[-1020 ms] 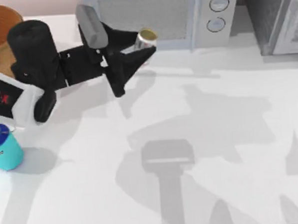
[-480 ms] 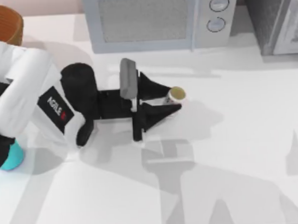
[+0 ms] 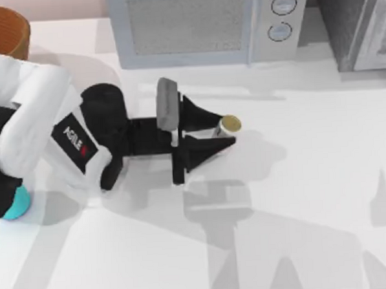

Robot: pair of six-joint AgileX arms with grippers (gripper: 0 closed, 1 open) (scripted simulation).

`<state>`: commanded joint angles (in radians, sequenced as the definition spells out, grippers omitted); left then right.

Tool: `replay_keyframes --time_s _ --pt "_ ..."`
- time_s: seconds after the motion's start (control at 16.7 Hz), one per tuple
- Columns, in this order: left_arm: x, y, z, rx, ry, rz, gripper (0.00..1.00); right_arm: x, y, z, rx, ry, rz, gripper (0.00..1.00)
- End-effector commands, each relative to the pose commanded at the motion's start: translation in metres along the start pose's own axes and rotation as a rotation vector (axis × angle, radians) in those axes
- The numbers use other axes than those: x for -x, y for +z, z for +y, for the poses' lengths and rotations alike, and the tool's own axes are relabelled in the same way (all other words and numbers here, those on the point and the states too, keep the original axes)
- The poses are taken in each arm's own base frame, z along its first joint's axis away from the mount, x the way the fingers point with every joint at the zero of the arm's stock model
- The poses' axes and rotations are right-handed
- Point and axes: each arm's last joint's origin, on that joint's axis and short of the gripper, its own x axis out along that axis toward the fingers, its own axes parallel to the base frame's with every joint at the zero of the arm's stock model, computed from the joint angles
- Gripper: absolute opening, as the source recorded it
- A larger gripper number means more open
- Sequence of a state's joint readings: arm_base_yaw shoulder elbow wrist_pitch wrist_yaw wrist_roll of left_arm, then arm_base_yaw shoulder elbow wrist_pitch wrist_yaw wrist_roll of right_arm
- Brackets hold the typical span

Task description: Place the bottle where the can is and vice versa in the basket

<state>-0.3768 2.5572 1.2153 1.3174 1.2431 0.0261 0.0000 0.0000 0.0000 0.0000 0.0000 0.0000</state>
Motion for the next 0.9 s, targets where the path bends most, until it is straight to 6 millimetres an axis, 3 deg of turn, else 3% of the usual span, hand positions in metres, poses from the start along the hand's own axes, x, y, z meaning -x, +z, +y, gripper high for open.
replay_keyframes --time_s 0.66,0.9 --pt "0.0 0.0 0.0 0.0 0.0 0.0 0.98 0.0 0.0 0.0 0.0 0.0 0.0 1.0" --pt "0.0 0.0 0.0 0.0 0.0 0.0 1.0 0.0 0.0 0.0 0.0 0.0 0.0 1.0"
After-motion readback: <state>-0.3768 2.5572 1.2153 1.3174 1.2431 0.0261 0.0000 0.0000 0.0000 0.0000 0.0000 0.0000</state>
